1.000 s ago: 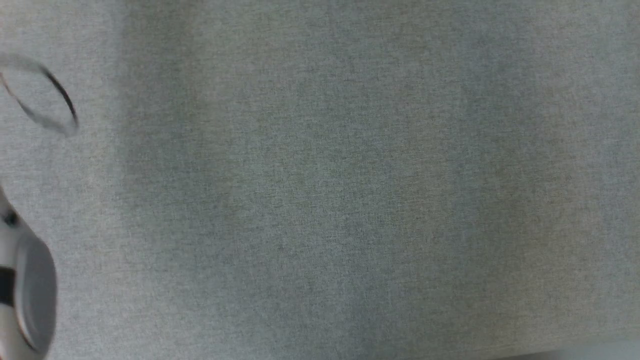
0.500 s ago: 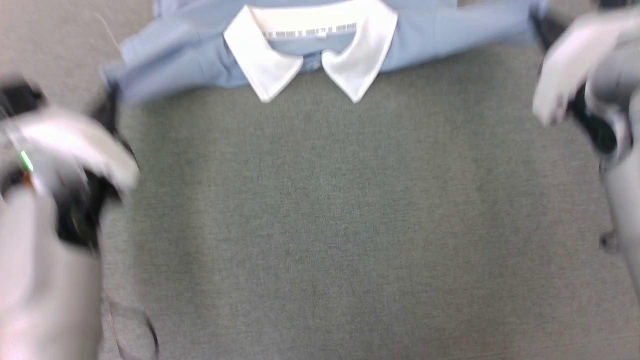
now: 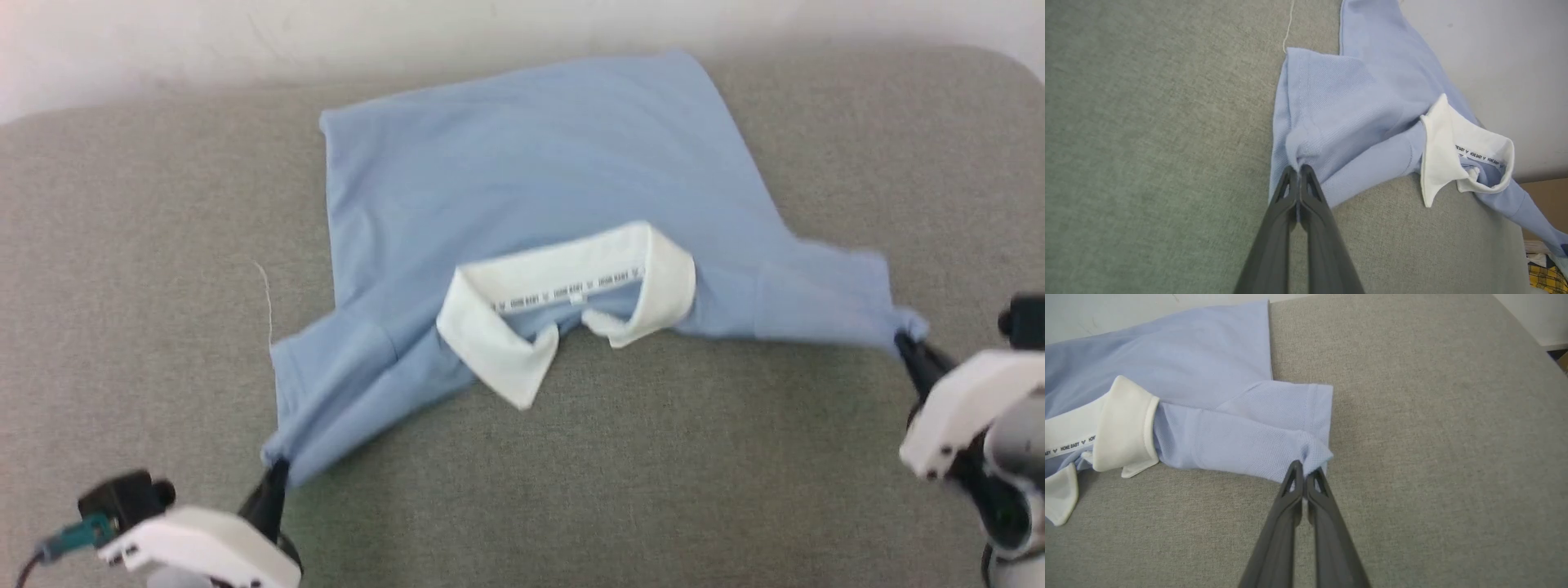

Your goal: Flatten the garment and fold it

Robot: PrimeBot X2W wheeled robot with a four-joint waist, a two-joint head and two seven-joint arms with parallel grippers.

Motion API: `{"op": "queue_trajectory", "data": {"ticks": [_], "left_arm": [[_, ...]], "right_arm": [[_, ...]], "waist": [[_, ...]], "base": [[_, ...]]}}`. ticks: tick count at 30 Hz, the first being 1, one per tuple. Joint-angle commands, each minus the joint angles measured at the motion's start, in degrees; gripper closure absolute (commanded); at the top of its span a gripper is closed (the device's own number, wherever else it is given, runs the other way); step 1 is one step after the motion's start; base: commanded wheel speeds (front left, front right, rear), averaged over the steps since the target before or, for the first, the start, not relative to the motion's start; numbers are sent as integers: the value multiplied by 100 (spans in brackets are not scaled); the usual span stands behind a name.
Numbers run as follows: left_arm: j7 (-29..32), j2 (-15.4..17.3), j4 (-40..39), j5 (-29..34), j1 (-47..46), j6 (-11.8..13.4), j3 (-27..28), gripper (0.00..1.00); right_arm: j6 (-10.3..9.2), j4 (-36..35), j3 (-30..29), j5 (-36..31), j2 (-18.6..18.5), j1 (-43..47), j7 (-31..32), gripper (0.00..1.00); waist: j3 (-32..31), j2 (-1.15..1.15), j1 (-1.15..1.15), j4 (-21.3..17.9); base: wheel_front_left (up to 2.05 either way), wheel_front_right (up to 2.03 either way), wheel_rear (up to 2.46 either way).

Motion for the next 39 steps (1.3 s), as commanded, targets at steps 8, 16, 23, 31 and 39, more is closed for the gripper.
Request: {"op": "queue_trajectory", "data": {"ticks": [8,16,23,31,39], "left_arm": [[64,-25,-122,4,806,295,161,100],[28,-19,28,170,984,441,111,100],[-23,-54,62,164,932,416,48,100],[-79,-57,-74,133,922,361,26,100],[-134,-92,-226,139,747,311,-84,100]], "right_arm": [[-8,-411,-748,-424,638,1207,957,100],[-8,-267,-986,-634,786,1772,1687,100],[-8,145,-778,-475,790,1650,1242,35],[-8,-545,-733,-631,791,1453,310,0],[-8,-696,-375,-734,490,558,-1448,0]], "waist": [[-295,0,2,107],[-305,0,2,120],[-306,0,2,128],[-275,0,2,225],[-20,0,2,449]], "base": [[0,0,0],[0,0,0],[0,0,0],[0,0,0],[0,0,0]]}}
